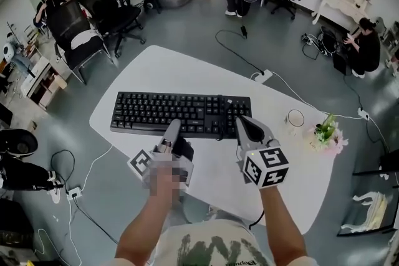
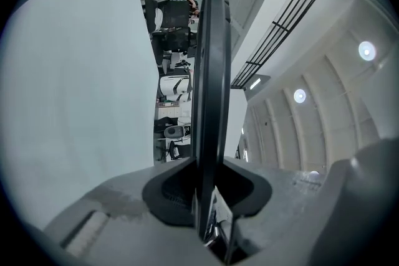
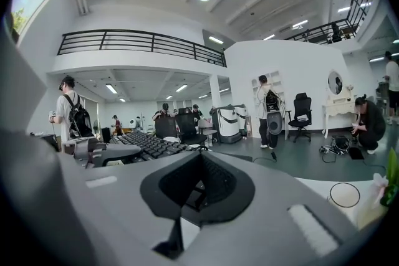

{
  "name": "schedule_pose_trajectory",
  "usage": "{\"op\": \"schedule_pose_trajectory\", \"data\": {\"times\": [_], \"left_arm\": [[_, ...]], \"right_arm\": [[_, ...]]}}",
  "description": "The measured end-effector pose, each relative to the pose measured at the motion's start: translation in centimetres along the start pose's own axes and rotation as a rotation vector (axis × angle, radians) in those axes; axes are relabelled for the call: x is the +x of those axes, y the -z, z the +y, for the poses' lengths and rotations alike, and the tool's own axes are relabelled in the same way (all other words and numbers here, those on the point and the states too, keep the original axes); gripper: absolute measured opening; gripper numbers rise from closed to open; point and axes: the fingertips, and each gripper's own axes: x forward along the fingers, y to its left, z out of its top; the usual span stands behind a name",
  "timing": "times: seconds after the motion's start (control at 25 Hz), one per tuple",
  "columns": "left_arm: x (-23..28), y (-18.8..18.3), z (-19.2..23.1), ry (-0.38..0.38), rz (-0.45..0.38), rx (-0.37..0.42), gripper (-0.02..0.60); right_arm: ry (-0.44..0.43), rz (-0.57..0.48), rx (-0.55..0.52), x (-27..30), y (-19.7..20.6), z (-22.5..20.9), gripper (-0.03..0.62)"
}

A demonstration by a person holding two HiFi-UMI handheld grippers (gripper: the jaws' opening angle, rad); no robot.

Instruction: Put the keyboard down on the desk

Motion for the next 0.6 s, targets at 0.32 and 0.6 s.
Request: {"op": "schedule_pose_trajectory", "data": {"times": [0.32,0.6], "left_arm": [[3.6,-2.0,1.1,0.021,0.149,-0.037,0.091],[6.6,-2.6,2.8,0.016,0.291,-0.086,0.091]], "right_arm": [[0.162,-0.021,0.038,1.9,-0.3,-0.4,0.000],[0.323,-0.037,0.079,2.5,-0.1,-1.0,0.000]]}}
